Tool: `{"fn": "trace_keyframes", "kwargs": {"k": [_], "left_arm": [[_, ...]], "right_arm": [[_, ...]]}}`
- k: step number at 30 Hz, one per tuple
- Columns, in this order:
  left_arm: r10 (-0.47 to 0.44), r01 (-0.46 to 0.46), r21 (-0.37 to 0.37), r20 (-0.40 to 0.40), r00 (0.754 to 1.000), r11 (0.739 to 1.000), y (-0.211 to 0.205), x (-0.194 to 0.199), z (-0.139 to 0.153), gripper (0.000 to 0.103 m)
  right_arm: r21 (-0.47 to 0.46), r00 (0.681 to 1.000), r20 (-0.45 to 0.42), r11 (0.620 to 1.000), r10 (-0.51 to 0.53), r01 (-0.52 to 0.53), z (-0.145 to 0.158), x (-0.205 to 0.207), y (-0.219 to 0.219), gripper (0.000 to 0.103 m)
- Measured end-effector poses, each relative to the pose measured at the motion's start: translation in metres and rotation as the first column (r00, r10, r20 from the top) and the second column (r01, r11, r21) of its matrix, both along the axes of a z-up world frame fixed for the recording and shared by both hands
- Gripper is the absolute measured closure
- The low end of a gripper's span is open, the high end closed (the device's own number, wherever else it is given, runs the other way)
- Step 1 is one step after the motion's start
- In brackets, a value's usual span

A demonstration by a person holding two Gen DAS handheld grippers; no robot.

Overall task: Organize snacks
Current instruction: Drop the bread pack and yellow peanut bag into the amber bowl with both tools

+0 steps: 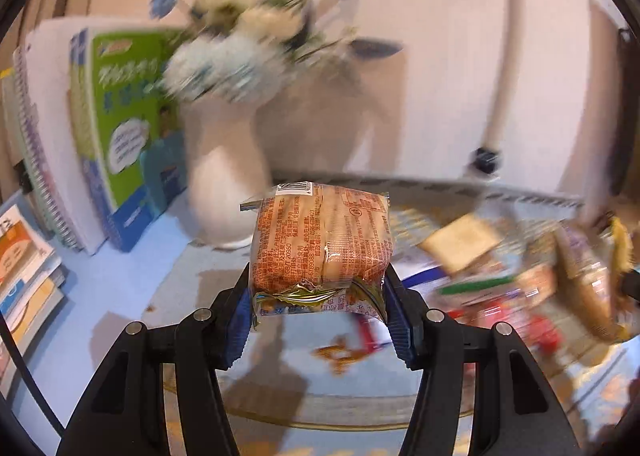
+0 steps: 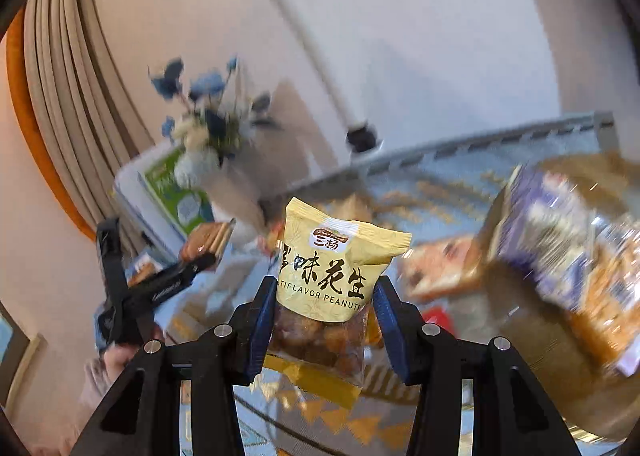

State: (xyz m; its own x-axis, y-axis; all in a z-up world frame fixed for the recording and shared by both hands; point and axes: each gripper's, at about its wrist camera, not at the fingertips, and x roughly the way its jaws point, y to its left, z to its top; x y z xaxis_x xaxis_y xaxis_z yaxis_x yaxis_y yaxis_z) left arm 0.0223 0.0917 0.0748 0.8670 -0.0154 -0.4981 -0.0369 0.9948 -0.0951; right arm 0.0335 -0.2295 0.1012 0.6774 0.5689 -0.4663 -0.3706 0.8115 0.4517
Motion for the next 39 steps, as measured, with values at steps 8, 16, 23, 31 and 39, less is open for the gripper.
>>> {"fn": "trace_keyframes", "kwargs": {"k": [8,16,23,31,39], "left_arm": [[-0.225,0.225,0.002,-0.005,0.974,0.974,-0.121,0.008,0.049,0.048],[-0.483,0.480,-0.057,-0.051,0.874,0.875,-0.243,0.014,0.041,0.046],[-0.498,0.531,0.055,-0.275,0.822,0.846,-0.308,0.034,-0.006,0.011],[-0.488,0.506,-0.001,-0.265,0.832,0.863,-0.284,0.040,-0.009,0.010],[-0.424,0.436,-0.003,-0.236,0.874,0.900,-0.248,0.043,0.000,0.010]], "right_arm": [[0.045,0.986,0.029,0.985,-0.167,0.165,0.029,0.003,-0.079,0.056],[0.055,0.934,-0.080,0.934,-0.349,0.353,0.019,0.008,-0.163,0.056],[0.029,0.878,-0.191,0.892,-0.439,0.452,0.002,0.015,-0.195,0.012],[0.003,0.902,-0.191,0.919,-0.387,0.395,-0.002,0.019,-0.174,0.012],[0.011,0.936,-0.136,0.944,-0.325,0.329,0.000,0.022,-0.143,0.012]]}}
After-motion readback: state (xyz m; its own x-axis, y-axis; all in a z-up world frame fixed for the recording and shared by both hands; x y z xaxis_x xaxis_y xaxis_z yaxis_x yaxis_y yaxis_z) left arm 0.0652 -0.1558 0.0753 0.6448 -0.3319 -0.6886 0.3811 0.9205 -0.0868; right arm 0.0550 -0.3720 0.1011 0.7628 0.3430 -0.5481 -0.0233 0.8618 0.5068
